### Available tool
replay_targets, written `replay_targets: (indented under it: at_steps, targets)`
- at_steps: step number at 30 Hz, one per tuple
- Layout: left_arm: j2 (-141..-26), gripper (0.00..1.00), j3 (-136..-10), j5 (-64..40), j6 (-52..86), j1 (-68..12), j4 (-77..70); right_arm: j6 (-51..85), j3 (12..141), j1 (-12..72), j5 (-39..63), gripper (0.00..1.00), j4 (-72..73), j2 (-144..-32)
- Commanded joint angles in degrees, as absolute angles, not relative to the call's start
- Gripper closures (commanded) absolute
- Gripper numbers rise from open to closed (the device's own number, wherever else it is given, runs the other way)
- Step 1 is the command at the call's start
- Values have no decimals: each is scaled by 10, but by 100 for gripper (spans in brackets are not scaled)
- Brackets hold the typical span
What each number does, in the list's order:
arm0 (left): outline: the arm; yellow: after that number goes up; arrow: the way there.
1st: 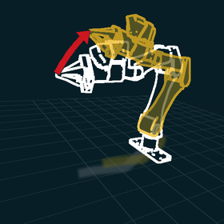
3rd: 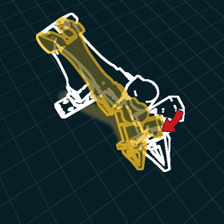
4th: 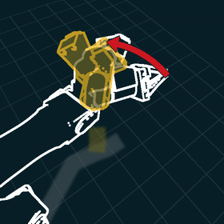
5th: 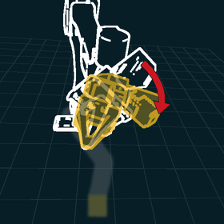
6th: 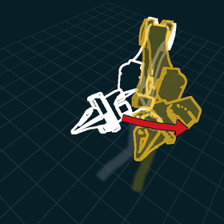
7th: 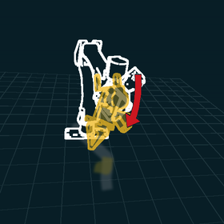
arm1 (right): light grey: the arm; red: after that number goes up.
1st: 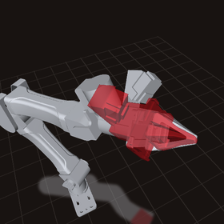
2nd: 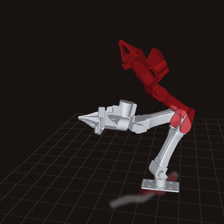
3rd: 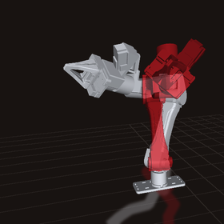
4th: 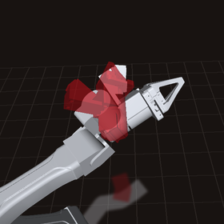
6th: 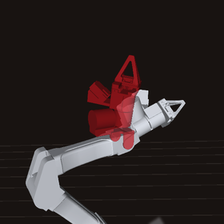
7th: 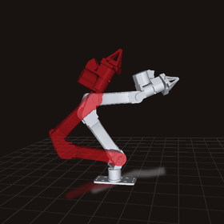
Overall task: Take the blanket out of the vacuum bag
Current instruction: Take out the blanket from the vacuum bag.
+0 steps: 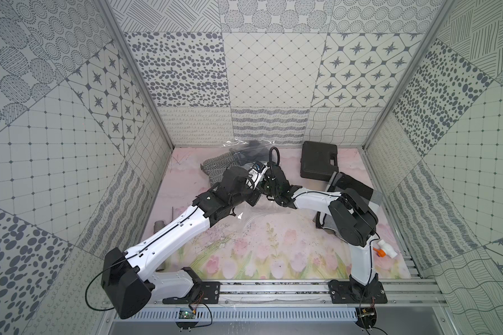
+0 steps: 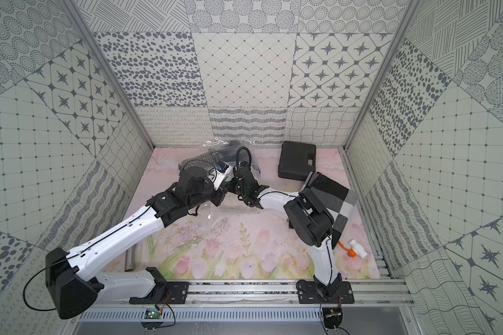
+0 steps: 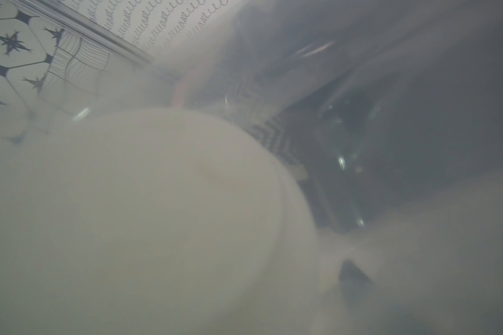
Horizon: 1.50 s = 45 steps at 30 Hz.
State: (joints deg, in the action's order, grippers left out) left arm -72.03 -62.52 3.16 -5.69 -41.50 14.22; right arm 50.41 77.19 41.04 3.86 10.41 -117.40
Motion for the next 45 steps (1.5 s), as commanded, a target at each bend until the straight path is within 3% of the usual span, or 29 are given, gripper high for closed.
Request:
replay_targets:
  at_steps: [1, 9, 22, 26, 32, 45]
  targets:
    - [-757, 100, -623, 80, -81, -416, -6, 537, 793, 391, -20, 4, -9, -1212]
    - [-831, 100, -638, 134, -87, -364, -100, 537, 817, 363, -53, 5, -16, -1246]
    - [-871, 100, -639, 73, -74, -236, -156, 529, 879, 342, -42, 5, -16, -1280]
    - [-894, 100, -649, 65, -75, -220, -175, 531, 894, 335, -36, 22, -13, -1282]
    - [-917, 100, -643, 57, -55, -197, -213, 518, 953, 324, -55, 30, -81, -1307]
    - [-938, 100, -667, 7, -24, -162, -261, 518, 1091, 313, -68, 31, -246, -1401]
